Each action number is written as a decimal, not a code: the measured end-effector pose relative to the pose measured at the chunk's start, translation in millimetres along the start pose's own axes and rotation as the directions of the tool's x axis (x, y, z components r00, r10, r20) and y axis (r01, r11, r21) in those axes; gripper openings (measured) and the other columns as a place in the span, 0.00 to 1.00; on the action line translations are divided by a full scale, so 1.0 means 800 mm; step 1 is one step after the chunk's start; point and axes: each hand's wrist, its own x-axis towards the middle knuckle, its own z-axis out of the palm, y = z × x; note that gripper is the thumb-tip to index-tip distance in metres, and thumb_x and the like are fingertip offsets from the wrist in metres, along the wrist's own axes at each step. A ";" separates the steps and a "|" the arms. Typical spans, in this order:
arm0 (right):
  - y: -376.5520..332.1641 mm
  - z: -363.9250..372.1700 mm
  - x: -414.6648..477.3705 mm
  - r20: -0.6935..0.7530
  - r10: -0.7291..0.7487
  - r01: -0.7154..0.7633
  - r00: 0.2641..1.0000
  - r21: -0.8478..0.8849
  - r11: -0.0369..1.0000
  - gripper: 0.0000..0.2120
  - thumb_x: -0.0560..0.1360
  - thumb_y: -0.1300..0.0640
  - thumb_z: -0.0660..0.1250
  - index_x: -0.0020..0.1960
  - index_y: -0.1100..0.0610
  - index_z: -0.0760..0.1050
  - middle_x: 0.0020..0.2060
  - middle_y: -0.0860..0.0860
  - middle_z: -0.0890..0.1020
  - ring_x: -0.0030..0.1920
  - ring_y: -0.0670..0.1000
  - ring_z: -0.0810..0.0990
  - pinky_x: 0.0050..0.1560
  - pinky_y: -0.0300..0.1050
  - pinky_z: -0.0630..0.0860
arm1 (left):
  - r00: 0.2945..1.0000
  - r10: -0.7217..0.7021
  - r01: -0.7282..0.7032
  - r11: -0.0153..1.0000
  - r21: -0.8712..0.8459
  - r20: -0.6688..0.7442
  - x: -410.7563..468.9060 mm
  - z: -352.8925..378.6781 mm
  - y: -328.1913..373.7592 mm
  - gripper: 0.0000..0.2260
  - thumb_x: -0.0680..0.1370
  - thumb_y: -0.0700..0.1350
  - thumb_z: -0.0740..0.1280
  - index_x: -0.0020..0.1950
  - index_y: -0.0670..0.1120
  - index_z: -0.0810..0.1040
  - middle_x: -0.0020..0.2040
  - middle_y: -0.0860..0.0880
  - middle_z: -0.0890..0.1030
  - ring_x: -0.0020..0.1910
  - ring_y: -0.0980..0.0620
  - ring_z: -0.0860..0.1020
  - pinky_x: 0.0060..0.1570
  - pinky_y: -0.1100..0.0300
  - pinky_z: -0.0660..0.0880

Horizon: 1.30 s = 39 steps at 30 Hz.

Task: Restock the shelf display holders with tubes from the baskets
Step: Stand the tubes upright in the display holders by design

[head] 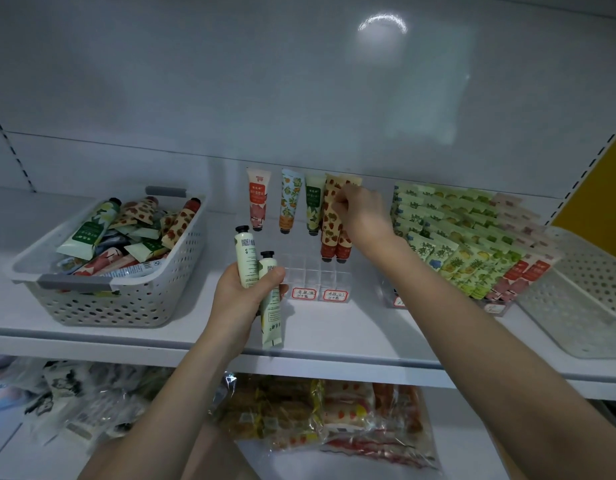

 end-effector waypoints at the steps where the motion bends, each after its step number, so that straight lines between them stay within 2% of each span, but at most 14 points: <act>1: 0.000 -0.001 0.000 -0.001 -0.002 0.002 1.000 0.012 1.000 0.10 0.79 0.63 0.57 0.52 0.66 0.75 0.46 0.61 0.80 0.43 0.60 0.79 0.48 0.59 0.76 | 1.000 0.000 0.000 1.000 -0.002 0.003 0.000 -0.001 0.000 0.13 0.74 0.44 0.69 0.56 0.42 0.73 0.47 0.42 0.80 0.39 0.52 0.81 0.41 0.58 0.75; 5: 0.004 -0.004 -0.002 -0.017 -0.027 0.028 0.999 0.065 0.998 0.10 0.79 0.61 0.59 0.53 0.66 0.76 0.46 0.61 0.80 0.43 0.60 0.80 0.47 0.57 0.77 | 1.000 -0.006 0.007 0.999 -0.036 0.021 0.000 0.000 0.005 0.11 0.74 0.44 0.69 0.55 0.43 0.73 0.46 0.44 0.80 0.39 0.52 0.81 0.43 0.57 0.77; 8: 0.008 -0.004 -0.003 -0.069 -0.054 0.064 0.996 0.152 0.986 0.10 0.78 0.60 0.62 0.53 0.66 0.76 0.45 0.61 0.80 0.42 0.59 0.80 0.46 0.55 0.78 | 0.999 -0.033 0.037 0.993 -0.117 0.032 0.000 0.002 0.010 0.12 0.76 0.42 0.66 0.59 0.42 0.72 0.44 0.45 0.81 0.40 0.51 0.81 0.50 0.52 0.77; 12: 0.014 -0.014 -0.009 -0.248 -0.108 0.177 0.963 0.276 0.945 0.09 0.77 0.60 0.64 0.52 0.65 0.77 0.46 0.59 0.79 0.41 0.57 0.80 0.42 0.46 0.76 | 0.998 -0.043 0.052 0.977 -0.209 0.051 0.001 0.004 0.019 0.12 0.77 0.38 0.64 0.60 0.41 0.71 0.45 0.45 0.82 0.41 0.49 0.83 0.50 0.50 0.76; 14: 0.012 -0.019 -0.023 -0.290 -0.100 0.213 0.952 0.389 0.896 0.07 0.77 0.61 0.63 0.51 0.63 0.78 0.41 0.52 0.79 0.36 0.52 0.80 0.37 0.44 0.76 | 0.998 -0.021 0.035 0.968 -0.248 0.061 0.000 0.003 0.026 0.12 0.76 0.37 0.65 0.59 0.43 0.71 0.47 0.46 0.82 0.43 0.49 0.83 0.48 0.50 0.77; 16: 0.009 -0.020 -0.048 -0.209 -0.133 0.220 0.969 0.474 0.853 0.07 0.77 0.60 0.63 0.50 0.61 0.78 0.36 0.45 0.78 0.33 0.44 0.79 0.36 0.42 0.77 | 0.998 0.004 0.014 0.953 -0.303 0.057 0.000 0.003 0.033 0.11 0.75 0.37 0.66 0.55 0.46 0.72 0.45 0.47 0.82 0.42 0.50 0.83 0.43 0.53 0.79; 18: 0.003 -0.020 -0.078 -0.020 -0.222 0.198 0.975 0.531 0.824 0.07 0.77 0.57 0.63 0.52 0.58 0.77 0.38 0.44 0.79 0.37 0.44 0.79 0.41 0.39 0.78 | 0.999 0.013 0.000 0.926 -0.378 0.031 0.000 0.004 0.039 0.13 0.74 0.36 0.66 0.54 0.50 0.71 0.47 0.48 0.80 0.45 0.48 0.82 0.42 0.52 0.80; 20: -0.001 -0.016 -0.100 0.202 -0.282 0.119 0.938 0.579 0.807 0.12 0.75 0.53 0.65 0.56 0.56 0.76 0.43 0.43 0.79 0.43 0.41 0.79 0.46 0.34 0.76 | 1.000 0.010 -0.011 0.899 -0.439 -0.005 0.002 0.005 0.042 0.14 0.75 0.36 0.66 0.56 0.51 0.71 0.49 0.48 0.80 0.49 0.46 0.81 0.43 0.51 0.81; 22: -0.005 -0.008 -0.109 0.337 -0.305 0.046 0.890 0.601 0.798 0.17 0.72 0.55 0.70 0.60 0.56 0.74 0.45 0.41 0.78 0.45 0.38 0.78 0.48 0.31 0.75 | 0.999 0.001 -0.022 0.896 -0.443 -0.049 0.003 0.009 0.043 0.11 0.75 0.37 0.66 0.53 0.50 0.72 0.49 0.46 0.79 0.49 0.45 0.80 0.42 0.52 0.81; 24: -0.005 0.000 -0.113 0.324 -0.337 0.085 0.884 0.597 0.798 0.17 0.70 0.58 0.72 0.57 0.57 0.76 0.43 0.42 0.78 0.42 0.38 0.78 0.45 0.31 0.74 | 0.997 -0.005 -0.027 0.913 -0.407 -0.078 0.004 0.012 0.042 0.09 0.75 0.38 0.67 0.52 0.47 0.71 0.48 0.44 0.78 0.49 0.45 0.80 0.40 0.54 0.81; 27: -0.004 -0.002 -0.112 0.228 -0.303 0.091 0.925 0.643 0.760 0.07 0.73 0.61 0.69 0.50 0.56 0.78 0.38 0.47 0.80 0.37 0.41 0.78 0.41 0.36 0.77 | 0.998 -0.001 -0.022 0.932 -0.361 -0.065 0.000 0.012 0.040 0.12 0.75 0.39 0.67 0.56 0.40 0.69 0.47 0.43 0.78 0.44 0.48 0.81 0.38 0.57 0.81; 32: -0.001 -0.006 -0.103 0.161 -0.073 -0.112 0.984 0.887 0.449 0.03 0.75 0.62 0.66 0.47 0.57 0.78 0.35 0.49 0.83 0.36 0.45 0.83 0.40 0.37 0.80 | 0.999 -0.001 0.010 0.972 -0.234 0.040 -0.009 0.009 0.034 0.10 0.76 0.43 0.66 0.54 0.41 0.73 0.43 0.44 0.81 0.37 0.52 0.83 0.36 0.60 0.81; 34: -0.001 -0.004 -0.099 0.178 -0.020 -0.158 0.984 0.912 0.379 0.04 0.76 0.62 0.64 0.47 0.58 0.77 0.35 0.49 0.83 0.36 0.45 0.83 0.40 0.36 0.80 | 0.998 -0.010 0.021 0.981 -0.195 0.056 -0.011 0.009 0.031 0.11 0.76 0.44 0.67 0.56 0.41 0.73 0.42 0.44 0.81 0.36 0.53 0.83 0.35 0.60 0.80; 39: 0.001 0.001 -0.095 0.183 0.012 -0.172 0.983 0.894 0.414 0.06 0.77 0.61 0.62 0.51 0.62 0.77 0.38 0.53 0.82 0.34 0.44 0.81 0.38 0.36 0.79 | 1.000 -0.001 0.003 0.998 -0.068 0.018 -0.010 0.005 0.025 0.11 0.75 0.44 0.67 0.54 0.42 0.73 0.43 0.44 0.81 0.32 0.56 0.82 0.30 0.64 0.78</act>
